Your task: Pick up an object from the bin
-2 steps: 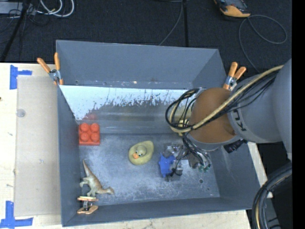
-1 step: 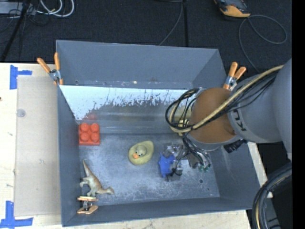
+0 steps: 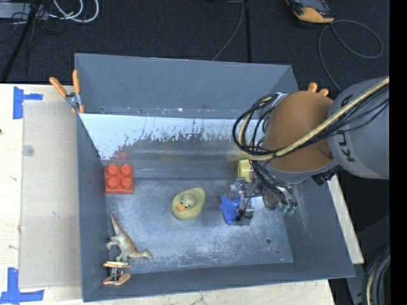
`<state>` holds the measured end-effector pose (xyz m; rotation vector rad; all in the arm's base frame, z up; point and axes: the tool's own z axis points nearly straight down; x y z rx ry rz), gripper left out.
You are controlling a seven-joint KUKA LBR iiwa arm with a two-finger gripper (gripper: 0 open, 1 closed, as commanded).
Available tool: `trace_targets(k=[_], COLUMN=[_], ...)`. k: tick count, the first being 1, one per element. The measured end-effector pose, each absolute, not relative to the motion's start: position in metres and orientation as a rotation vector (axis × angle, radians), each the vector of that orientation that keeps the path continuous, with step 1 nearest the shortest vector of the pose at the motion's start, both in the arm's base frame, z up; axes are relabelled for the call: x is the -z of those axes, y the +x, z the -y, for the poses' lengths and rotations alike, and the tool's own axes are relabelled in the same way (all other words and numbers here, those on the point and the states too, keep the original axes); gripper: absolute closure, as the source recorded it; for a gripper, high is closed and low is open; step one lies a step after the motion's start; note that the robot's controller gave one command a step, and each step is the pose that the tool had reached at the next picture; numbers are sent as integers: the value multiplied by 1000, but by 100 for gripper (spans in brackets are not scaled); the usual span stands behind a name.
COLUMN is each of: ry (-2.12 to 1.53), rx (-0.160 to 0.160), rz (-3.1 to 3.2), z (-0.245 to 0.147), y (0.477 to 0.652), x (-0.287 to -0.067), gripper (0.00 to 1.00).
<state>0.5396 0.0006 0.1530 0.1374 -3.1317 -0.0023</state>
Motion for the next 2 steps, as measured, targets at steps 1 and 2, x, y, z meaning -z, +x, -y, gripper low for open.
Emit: trace_targets(k=[1,2], ry=[139,159], rx=[3,3], rz=[3132,3131], z=[-1,-15], y=[540,538], x=[-153,-269], gripper=[100,100])
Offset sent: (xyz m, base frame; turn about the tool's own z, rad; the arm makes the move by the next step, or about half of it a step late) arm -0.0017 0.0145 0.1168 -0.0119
